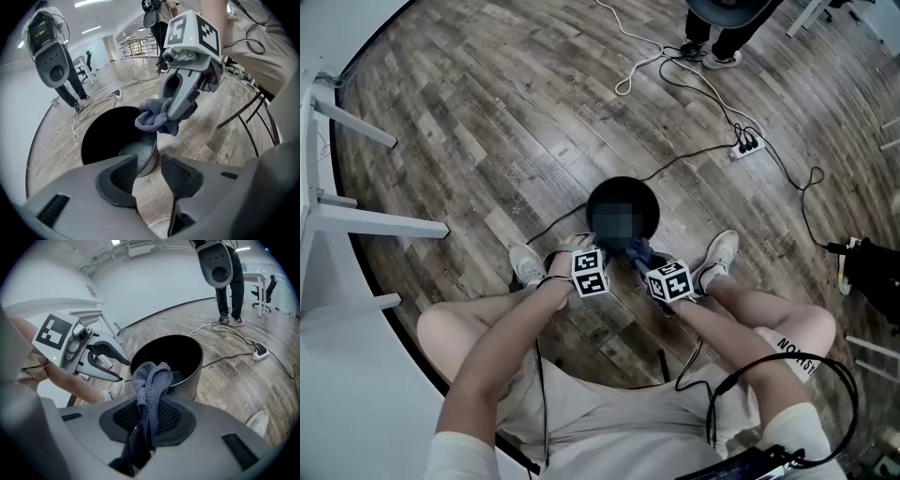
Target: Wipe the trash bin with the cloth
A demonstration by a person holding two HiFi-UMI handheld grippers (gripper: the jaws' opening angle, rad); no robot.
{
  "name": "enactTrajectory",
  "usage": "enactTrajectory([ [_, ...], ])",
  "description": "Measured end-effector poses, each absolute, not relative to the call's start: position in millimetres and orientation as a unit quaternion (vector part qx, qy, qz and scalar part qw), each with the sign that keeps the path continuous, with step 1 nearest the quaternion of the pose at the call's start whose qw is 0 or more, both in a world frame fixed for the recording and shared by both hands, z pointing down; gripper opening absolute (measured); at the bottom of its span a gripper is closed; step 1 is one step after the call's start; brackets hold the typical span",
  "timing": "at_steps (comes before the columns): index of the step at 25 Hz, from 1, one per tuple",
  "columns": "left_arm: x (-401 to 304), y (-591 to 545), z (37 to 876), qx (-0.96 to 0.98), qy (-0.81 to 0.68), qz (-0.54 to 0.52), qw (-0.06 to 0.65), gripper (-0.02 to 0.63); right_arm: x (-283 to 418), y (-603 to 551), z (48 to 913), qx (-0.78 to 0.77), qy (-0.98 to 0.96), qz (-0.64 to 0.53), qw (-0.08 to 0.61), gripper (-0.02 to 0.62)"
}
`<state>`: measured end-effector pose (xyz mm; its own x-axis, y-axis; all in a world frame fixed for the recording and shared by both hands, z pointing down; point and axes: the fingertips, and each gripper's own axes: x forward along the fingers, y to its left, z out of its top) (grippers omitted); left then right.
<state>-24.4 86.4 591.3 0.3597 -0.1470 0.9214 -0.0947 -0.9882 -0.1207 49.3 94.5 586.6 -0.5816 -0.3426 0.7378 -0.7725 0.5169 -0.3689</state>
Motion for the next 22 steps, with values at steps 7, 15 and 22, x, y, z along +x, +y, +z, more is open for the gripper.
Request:
enactTrajectory([
  [7,-16.5,82.2,604.8,-0.824,0.075,-0.562,0.010,0.146,47.5,91.2,599.2,0.344,-0.814,0.352,0.308,0.078],
  [15,-11.5,85.7,629.4,-0.810,0.049,-0.583,0.035,0.146,45.2,91.1,617.4,0.336,-0.817,0.345,0.318,0.078],
  [22,-7.9,82.4,642.0,-0.801,0.045,-0.592,0.069,0.140,42.3,90.8,635.4,0.330,-0.818,0.341,0.326,0.078],
])
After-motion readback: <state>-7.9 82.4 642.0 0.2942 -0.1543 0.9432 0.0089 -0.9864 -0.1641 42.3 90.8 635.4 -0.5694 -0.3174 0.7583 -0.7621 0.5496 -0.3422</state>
